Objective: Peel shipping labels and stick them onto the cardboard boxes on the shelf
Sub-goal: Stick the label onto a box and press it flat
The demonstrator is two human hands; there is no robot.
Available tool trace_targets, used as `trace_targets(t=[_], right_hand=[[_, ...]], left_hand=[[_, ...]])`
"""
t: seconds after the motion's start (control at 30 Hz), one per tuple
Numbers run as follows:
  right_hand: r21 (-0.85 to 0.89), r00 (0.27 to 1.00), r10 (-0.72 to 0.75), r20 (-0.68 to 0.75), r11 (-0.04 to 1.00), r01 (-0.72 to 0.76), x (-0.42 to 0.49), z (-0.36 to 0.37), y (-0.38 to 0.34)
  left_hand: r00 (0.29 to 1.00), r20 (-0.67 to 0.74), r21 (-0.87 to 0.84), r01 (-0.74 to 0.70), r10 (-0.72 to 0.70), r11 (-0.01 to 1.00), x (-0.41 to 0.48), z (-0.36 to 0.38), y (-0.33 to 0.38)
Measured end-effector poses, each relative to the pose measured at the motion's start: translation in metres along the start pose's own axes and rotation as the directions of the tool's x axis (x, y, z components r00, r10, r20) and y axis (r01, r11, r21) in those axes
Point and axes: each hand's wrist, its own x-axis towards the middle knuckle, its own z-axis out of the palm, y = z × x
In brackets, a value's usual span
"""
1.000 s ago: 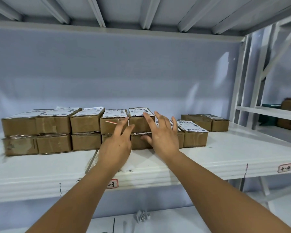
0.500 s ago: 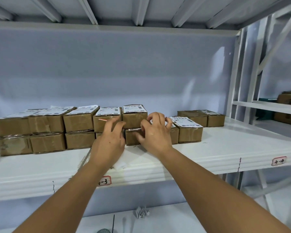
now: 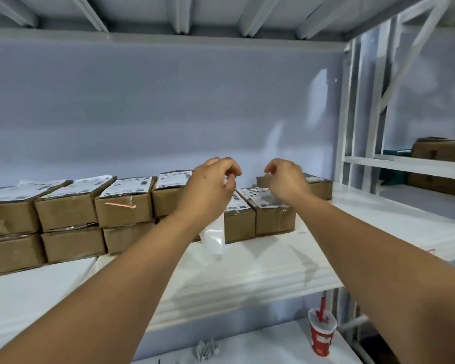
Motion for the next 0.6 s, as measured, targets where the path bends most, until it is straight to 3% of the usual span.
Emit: trace_targets(t=[0.23,0.43,0.6], right_hand=[[-0.216,0.977,0.206,0.055,0.958,-0.19,0.035,0.011,0.064],[-0.428,0.983,0.095,0.155,0.903,-0.02,0.039,0.028,0.082],[-0.461,0.989,0.047,0.142,0.887,0.024,0.03,0.032,0.073]], left_hand=[[0.959,0.271,-0.122,0.119,-0.083,0.985,0.037,0.037,0.019],[0.95,0.286,-0.049,0.143,-0.123,0.988,0.035,0.062,0.019],[0.947,0.285,-0.011,0.157,-0.148,0.987,0.027,0.069,0.022]])
